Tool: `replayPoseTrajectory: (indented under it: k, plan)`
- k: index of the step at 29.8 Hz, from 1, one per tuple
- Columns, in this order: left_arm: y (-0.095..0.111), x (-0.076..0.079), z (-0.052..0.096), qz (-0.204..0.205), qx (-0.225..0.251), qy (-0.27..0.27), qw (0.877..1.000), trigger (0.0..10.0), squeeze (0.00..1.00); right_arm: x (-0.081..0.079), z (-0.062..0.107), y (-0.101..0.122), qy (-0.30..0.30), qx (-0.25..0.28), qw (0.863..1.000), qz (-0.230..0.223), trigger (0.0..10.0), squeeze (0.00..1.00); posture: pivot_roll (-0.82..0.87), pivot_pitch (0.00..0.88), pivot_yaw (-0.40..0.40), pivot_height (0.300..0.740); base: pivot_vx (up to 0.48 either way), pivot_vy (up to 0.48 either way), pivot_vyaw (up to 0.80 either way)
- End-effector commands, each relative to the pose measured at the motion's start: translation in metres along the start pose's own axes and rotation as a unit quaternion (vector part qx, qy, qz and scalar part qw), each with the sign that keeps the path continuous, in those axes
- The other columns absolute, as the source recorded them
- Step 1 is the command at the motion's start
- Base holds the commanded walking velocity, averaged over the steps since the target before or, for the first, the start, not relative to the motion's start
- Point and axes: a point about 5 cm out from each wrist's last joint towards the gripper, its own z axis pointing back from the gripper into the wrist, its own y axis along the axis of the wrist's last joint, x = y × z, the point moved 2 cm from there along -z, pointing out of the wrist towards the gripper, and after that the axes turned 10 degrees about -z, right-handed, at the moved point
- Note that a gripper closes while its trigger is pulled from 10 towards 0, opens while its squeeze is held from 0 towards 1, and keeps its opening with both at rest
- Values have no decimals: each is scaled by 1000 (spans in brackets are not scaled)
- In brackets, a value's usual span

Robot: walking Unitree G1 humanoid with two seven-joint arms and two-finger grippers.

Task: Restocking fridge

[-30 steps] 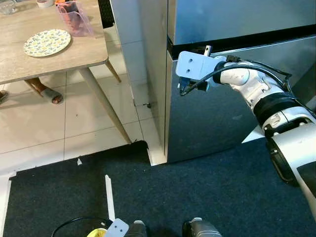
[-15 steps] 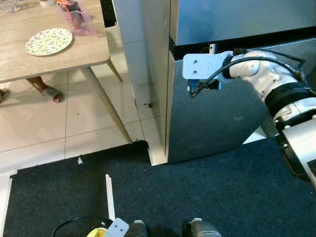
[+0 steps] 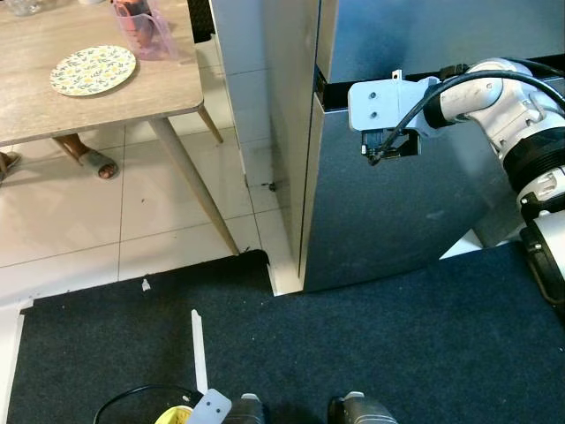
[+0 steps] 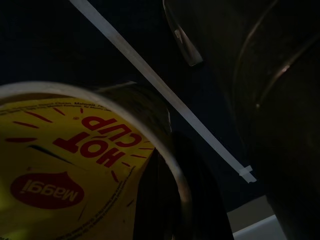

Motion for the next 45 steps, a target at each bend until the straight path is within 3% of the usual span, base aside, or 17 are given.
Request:
replayPoseTrajectory:
  k: [1,6,10,12,16,17,23,25,28,30,32,33,34,36,41,42,45]
  plan:
    - [5,22,-3,-8,6,-31,999,10000,0,-41,-21,-11,149,-5,989,-21,10000,0,11,184,-51,740,0,0,0]
    - [7,22,-3,-8,7,-31,999,10000,0,-35,-6,5,189,58,980,-35,10000,0,5,173,-49,740,0,0,0]
    - [8,22,-3,-8,8,-31,999,10000,0,-34,-4,7,195,66,978,-36,10000,0,5,173,-49,740,0,0,0]
    - [9,22,-3,-8,8,-31,999,10000,0,-32,4,17,203,114,971,-45,10000,0,5,166,-50,740,0,0,0]
    - [10,22,-4,-6,9,-32,999,10000,0,-39,40,59,237,299,921,-82,10000,0,5,159,-50,740,0,0,0]
    - [10,22,-4,-6,9,-32,999,10000,0,-39,40,59,237,299,921,-82,10000,0,5,159,-50,740,0,0,0]
    - [12,23,-4,-7,7,-33,999,10000,0,-49,74,80,273,411,864,-100,10000,0,-1,142,-50,740,0,0,0]
    - [13,23,-4,-8,8,-33,999,10000,0,-67,70,68,290,396,863,-115,10000,0,-5,131,-51,740,0,0,0]
    - [13,23,-4,-8,9,-33,999,10000,0,-74,66,62,299,389,862,-127,10000,0,-5,131,-51,740,0,0,0]
    - [15,23,-4,-9,11,-31,999,10000,0,-96,55,48,326,366,856,-163,10000,0,-8,125,-52,740,0,0,0]
    - [15,23,-4,-9,11,-31,999,10000,0,-96,55,48,326,366,856,-163,10000,0,-8,125,-52,740,0,0,0]
    - [16,21,-4,-8,12,-26,1000,10000,0,-113,45,36,341,347,852,-192,0,0,-8,125,-52,740,0,0,0]
    - [16,20,-4,-7,12,-23,1000,10000,0,-125,40,29,350,334,849,-213,0,0,-8,125,-52,740,0,0,0]
    - [16,20,-4,-7,12,-23,1000,10000,0,-125,40,29,350,334,849,-213,0,0,-8,125,-52,740,0,0,0]
    - [7,-11,-1,15,-2,36,999,10000,0,-197,-14,-45,272,221,848,-399,0,0,-5,120,-48,740,0,0,0]
    - [7,-11,-1,15,-2,36,999,10000,0,-197,-14,-45,272,221,848,-399,0,0,-5,120,-48,740,0,0,0]
    - [-1,-24,2,19,-15,56,998,10000,0,-225,-27,-74,233,184,828,-476,0,0,3,122,-47,740,0,0,0]
